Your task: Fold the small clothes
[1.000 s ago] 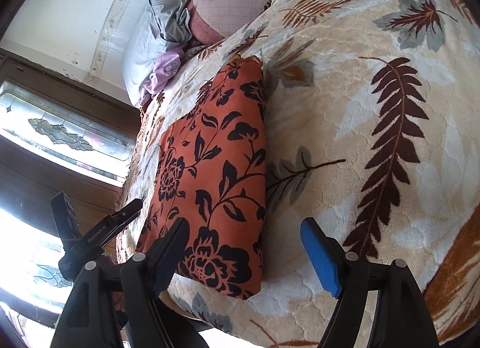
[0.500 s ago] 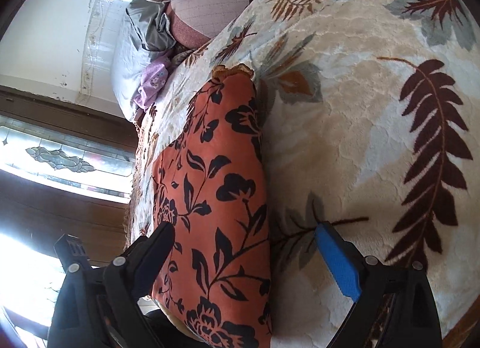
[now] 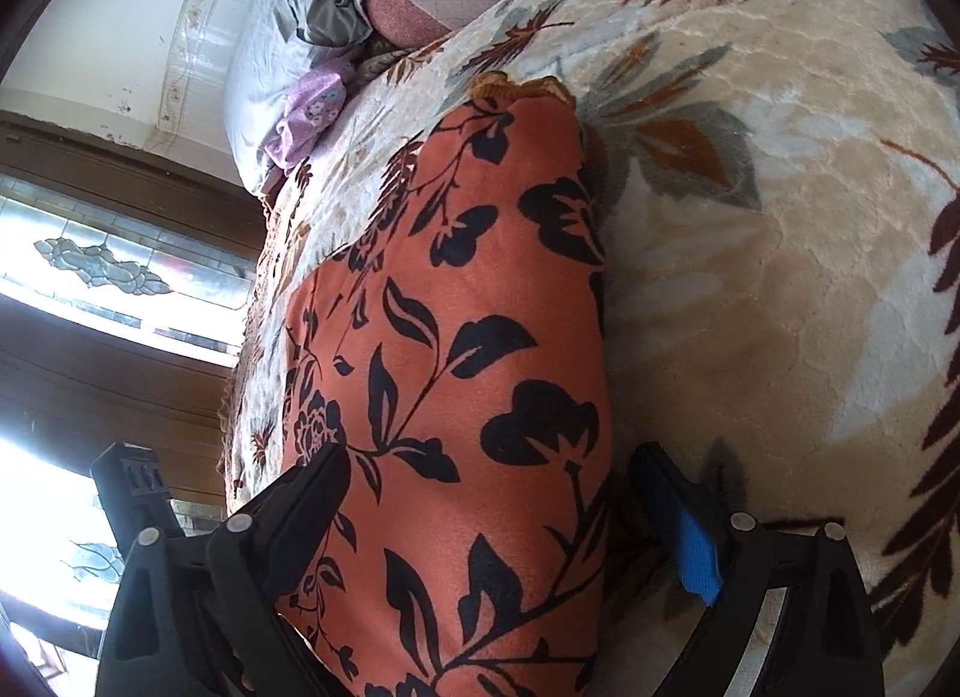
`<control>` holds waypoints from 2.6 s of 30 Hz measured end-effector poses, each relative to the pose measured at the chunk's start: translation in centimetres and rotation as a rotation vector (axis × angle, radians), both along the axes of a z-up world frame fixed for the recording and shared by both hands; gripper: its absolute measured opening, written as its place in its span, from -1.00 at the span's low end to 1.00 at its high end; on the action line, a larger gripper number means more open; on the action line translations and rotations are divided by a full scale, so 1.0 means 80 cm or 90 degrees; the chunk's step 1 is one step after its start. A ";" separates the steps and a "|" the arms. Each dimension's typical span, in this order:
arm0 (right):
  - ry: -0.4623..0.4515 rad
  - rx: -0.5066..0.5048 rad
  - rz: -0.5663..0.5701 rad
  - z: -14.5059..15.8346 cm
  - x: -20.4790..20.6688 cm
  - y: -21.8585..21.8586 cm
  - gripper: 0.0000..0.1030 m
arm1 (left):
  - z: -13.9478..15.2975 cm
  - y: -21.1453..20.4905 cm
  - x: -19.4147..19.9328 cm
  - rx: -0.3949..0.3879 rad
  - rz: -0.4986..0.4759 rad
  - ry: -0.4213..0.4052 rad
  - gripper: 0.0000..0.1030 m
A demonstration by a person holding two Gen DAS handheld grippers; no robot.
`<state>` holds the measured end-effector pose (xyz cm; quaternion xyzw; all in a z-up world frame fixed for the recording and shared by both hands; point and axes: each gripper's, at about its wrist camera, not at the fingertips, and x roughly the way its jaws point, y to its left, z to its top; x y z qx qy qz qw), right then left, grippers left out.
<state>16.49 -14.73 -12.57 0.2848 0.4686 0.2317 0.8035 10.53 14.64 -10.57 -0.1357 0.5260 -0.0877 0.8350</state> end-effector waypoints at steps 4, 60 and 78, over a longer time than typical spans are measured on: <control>-0.011 -0.066 0.014 0.003 0.001 0.019 0.12 | -0.009 0.004 0.002 -0.046 -0.007 0.015 0.19; -0.147 -0.034 -0.029 0.083 -0.022 -0.059 0.56 | 0.011 -0.102 -0.023 0.090 -0.042 -0.051 0.19; -0.107 -0.044 -0.037 0.030 -0.103 -0.059 0.62 | 0.061 -0.098 -0.099 0.128 -0.031 -0.080 0.19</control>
